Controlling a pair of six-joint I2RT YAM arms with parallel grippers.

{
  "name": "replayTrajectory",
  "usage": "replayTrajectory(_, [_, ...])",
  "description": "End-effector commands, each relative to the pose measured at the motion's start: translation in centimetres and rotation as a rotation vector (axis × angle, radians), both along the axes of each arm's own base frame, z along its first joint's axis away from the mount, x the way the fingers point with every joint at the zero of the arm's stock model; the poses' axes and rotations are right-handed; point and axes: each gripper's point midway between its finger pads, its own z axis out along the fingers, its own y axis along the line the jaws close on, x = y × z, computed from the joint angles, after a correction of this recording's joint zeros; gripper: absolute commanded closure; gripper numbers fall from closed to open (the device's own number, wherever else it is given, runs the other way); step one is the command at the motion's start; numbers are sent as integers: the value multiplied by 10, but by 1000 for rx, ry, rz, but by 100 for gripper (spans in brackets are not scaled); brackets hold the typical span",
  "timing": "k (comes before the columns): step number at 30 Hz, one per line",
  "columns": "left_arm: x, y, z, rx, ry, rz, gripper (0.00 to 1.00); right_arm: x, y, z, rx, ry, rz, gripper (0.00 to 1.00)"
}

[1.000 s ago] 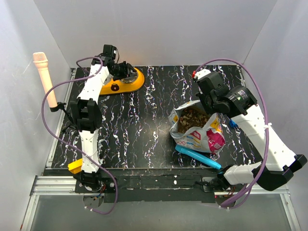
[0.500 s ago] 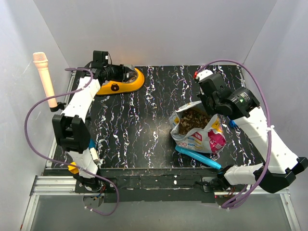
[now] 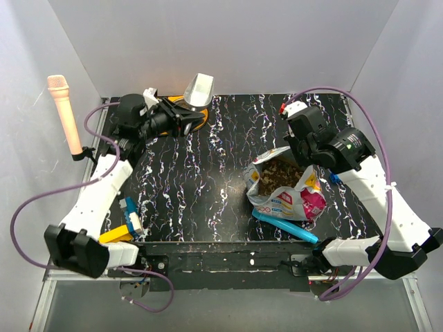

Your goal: Serve the pet food

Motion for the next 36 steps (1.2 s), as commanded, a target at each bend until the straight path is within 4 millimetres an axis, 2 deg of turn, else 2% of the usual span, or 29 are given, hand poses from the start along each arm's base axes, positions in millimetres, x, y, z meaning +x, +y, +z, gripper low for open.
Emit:
replayTrajectory(1, [-55, -2, 51, -49, -276, -119, 100, 34, 13, 88, 209, -327, -47, 99])
replayTrajectory(4, [-83, -6, 59, -45, -325, -211, 100, 41, 19, 93, 220, -329, -55, 99])
replayTrajectory(7, [-111, -12, 58, -52, -296, -310, 100, 48, 23, 100, 229, -332, -72, 99])
replayTrajectory(8, [-137, -18, 36, -47, -155, -417, 100, 56, 30, 105, 238, -338, -77, 99])
replayTrajectory(9, [-145, -22, 28, -46, -117, -456, 100, 58, 32, 111, 250, -348, -77, 99])
replayTrajectory(10, [-157, -26, 22, -38, -80, -498, 100, 61, 35, 113, 254, -352, -78, 99])
replayTrajectory(13, [-176, -22, 17, 4, -59, -548, 100, 69, 41, 125, 279, -372, -79, 99])
replayTrajectory(18, [-187, -18, 9, 52, 0, -589, 100, 81, 57, 151, 349, -415, -65, 99])
replayTrajectory(22, [-183, -20, 4, 48, 32, -591, 100, 81, 79, 160, 427, -407, 6, 99])
replayTrajectory(26, [-182, -20, -3, 64, 86, -602, 100, 75, 97, 150, 462, -370, 78, 99])
replayTrajectory(31, [-191, -13, -32, 138, 205, -611, 100, 70, 105, 122, 470, -296, 83, 99])
replayTrajectory(34, [-201, -9, -43, 145, 253, -626, 100, 69, 106, 117, 480, -289, 74, 99])
replayTrajectory(36, [-207, -8, -42, 131, 258, -643, 100, 69, 107, 115, 484, -289, 74, 99])
